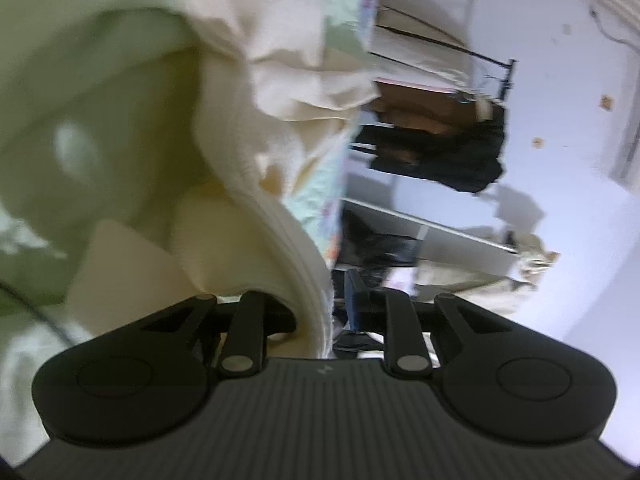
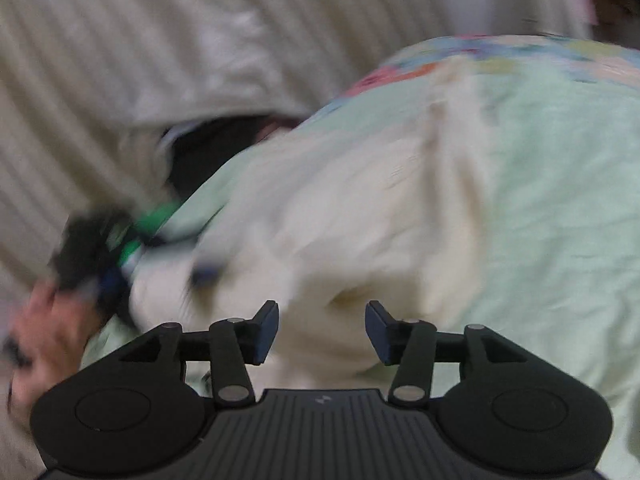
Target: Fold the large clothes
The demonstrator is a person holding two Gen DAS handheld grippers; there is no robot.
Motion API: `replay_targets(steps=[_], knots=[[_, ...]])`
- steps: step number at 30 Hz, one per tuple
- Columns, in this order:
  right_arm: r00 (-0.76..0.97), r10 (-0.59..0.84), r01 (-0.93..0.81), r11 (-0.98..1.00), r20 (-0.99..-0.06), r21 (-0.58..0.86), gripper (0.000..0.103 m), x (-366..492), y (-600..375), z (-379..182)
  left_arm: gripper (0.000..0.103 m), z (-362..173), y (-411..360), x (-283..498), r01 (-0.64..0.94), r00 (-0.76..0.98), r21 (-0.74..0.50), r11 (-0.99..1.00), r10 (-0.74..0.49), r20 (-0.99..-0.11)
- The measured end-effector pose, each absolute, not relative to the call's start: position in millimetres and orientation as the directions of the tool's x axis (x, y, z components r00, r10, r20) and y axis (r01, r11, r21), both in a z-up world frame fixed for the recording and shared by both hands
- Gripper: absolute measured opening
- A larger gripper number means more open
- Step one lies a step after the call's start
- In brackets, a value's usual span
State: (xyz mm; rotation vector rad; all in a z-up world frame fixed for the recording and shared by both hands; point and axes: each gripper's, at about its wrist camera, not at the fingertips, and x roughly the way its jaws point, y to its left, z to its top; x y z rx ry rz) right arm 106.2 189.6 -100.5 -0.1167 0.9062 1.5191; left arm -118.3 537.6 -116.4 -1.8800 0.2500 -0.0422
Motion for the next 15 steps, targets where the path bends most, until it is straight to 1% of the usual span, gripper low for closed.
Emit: replay_targets(steps=[1, 3, 5, 8, 12, 13, 14, 15], knots=[[-0.201, 0.799, -0.883, 0.102, -0.566, 0.458, 0.051, 103.7, 191.0, -101.0, 0.019, -114.2, 538.2, -115.2, -0.141, 0.978, -0.941, -0.307, -0.191, -0.084], [-0.245, 0.78, -0.911, 0.019, -0.577, 0.413, 0.059, 85.6, 198.6, -99.4, 0.019, -110.1, 539.9, -111.4, -0.115, 0.982, -0.936, -0.331, -0.182, -0.057], [-0.214, 0.754, -0.934, 0.028, -0.621, 0.356, 0.06, 75.2, 199.7, -100.8, 0.019, -107.4, 542.4, -108.3, -0.093, 0.985, -0.931, -0.353, -0.169, -0.034], [-0.113, 0.664, -0.966, 0.1, -0.739, 0.238, 0.06, 68.0, 209.8, -118.6, 0.02, -104.5, 544.1, -107.7, -0.087, 0.986, -0.932, -0.351, -0.165, -0.03], [-0.083, 0.57, -0.906, 0.298, -0.817, 0.3, 0.06, 92.9, 214.9, -148.6, 0.02, -103.4, 546.5, -101.4, -0.097, 0.985, -0.936, -0.34, -0.167, -0.042], [-0.113, 0.568, -0.877, 0.328, -0.815, 0.35, 0.06, 102.5, 213.7, -155.3, 0.021, -103.8, 546.9, -99.5, -0.105, 0.984, -0.937, -0.334, -0.17, -0.049], [-0.134, 0.576, -0.86, 0.336, -0.806, 0.383, 0.058, 108.1, 212.4, -159.0, 0.025, -104.8, 546.5, -100.9, -0.127, 0.982, -0.937, -0.326, -0.174, -0.072], [-0.154, 0.585, -0.842, 0.343, -0.796, 0.415, 0.05, 113.6, 211.0, -162.8, 0.028, -104.7, 546.5, -102.8, -0.158, 0.978, -0.939, -0.307, -0.176, -0.107]])
